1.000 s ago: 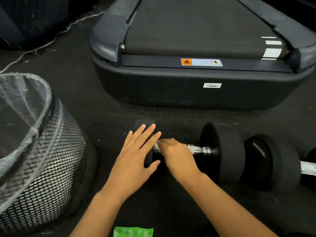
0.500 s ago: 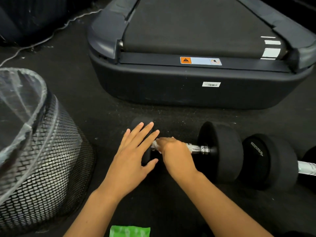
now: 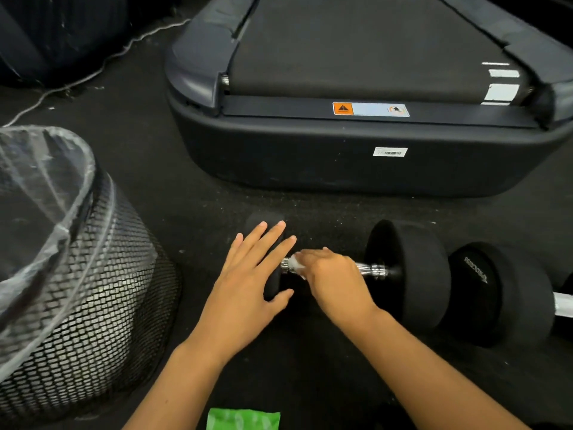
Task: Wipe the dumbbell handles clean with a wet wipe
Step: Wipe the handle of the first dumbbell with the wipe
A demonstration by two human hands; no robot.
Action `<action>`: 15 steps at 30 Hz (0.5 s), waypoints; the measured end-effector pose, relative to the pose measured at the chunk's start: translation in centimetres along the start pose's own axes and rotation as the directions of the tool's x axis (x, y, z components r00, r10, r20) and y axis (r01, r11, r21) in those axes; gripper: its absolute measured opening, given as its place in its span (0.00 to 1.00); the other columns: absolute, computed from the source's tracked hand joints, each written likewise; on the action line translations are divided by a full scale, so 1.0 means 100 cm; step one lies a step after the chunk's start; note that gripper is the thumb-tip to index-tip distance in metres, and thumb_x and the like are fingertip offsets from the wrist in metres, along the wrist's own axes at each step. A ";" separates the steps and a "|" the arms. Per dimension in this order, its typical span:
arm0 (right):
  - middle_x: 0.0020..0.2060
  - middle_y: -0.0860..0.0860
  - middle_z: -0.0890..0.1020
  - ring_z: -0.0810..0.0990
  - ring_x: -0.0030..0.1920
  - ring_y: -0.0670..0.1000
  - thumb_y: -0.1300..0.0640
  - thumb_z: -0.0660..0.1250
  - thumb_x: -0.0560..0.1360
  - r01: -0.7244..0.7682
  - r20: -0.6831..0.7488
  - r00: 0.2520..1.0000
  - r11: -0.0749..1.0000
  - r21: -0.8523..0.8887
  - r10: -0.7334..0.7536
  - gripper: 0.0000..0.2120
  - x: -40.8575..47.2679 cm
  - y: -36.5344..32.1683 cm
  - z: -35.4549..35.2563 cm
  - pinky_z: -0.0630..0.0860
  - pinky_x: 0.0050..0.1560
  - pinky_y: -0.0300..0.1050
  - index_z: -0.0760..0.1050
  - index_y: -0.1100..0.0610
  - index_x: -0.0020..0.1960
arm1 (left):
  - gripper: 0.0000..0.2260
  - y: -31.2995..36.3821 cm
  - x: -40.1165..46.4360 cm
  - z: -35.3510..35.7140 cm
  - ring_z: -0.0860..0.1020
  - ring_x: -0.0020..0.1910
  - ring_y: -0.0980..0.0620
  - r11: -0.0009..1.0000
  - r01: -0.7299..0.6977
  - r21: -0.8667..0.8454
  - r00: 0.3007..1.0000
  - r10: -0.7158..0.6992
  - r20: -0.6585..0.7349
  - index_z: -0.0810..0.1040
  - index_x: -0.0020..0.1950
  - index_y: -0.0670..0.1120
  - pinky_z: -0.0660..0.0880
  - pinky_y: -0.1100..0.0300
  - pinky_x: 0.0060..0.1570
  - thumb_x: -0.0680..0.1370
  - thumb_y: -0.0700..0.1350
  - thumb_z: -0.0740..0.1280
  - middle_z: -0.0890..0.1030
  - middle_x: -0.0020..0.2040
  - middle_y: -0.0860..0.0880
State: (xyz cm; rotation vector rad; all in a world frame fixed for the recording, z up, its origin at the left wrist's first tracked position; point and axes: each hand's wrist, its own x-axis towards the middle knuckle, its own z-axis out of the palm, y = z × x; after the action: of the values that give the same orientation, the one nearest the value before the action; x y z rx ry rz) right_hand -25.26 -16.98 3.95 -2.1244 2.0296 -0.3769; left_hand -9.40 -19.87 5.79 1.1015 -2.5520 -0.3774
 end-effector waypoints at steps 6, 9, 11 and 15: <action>0.56 0.56 0.81 0.80 0.56 0.55 0.66 0.74 0.65 0.059 -0.014 0.998 0.997 -0.048 -0.060 0.23 -0.010 0.008 0.003 0.68 0.63 0.47 0.77 0.60 0.60 | 0.37 -0.001 -0.001 0.001 0.45 0.74 0.60 1.000 0.004 -0.009 1.000 -0.004 0.004 0.55 0.72 0.59 0.36 0.61 0.71 0.69 0.50 0.72 0.52 0.75 0.58; 0.62 0.53 0.76 0.74 0.62 0.53 0.62 0.60 0.77 -0.025 0.013 1.000 1.000 0.011 0.025 0.17 -0.005 0.007 -0.004 0.68 0.65 0.47 0.71 0.57 0.66 | 0.37 -0.002 -0.001 0.001 0.45 0.74 0.60 1.000 -0.002 -0.004 1.000 0.002 -0.010 0.56 0.72 0.59 0.36 0.62 0.71 0.69 0.51 0.72 0.52 0.75 0.59; 0.63 0.56 0.75 0.73 0.63 0.56 0.65 0.60 0.76 -0.002 0.038 0.999 1.000 0.003 0.002 0.19 -0.007 0.005 -0.001 0.66 0.66 0.48 0.70 0.59 0.67 | 0.37 -0.002 -0.002 0.002 0.46 0.74 0.60 1.000 0.003 -0.009 1.000 -0.004 -0.012 0.57 0.72 0.58 0.37 0.62 0.71 0.69 0.50 0.72 0.53 0.75 0.58; 0.59 0.56 0.78 0.75 0.60 0.57 0.64 0.59 0.77 -0.109 0.069 0.992 0.991 0.077 0.104 0.16 -0.007 0.019 -0.012 0.70 0.61 0.51 0.74 0.57 0.63 | 0.37 -0.001 -0.001 0.000 0.45 0.74 0.61 1.000 0.009 -0.009 1.000 -0.009 -0.010 0.56 0.72 0.60 0.37 0.61 0.71 0.69 0.51 0.72 0.52 0.75 0.59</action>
State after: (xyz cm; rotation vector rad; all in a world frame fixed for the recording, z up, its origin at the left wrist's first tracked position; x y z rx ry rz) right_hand -27.43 -16.34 4.48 -1.9466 2.0450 -0.3629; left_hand -9.28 -19.82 5.70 1.1091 -2.5350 -0.3835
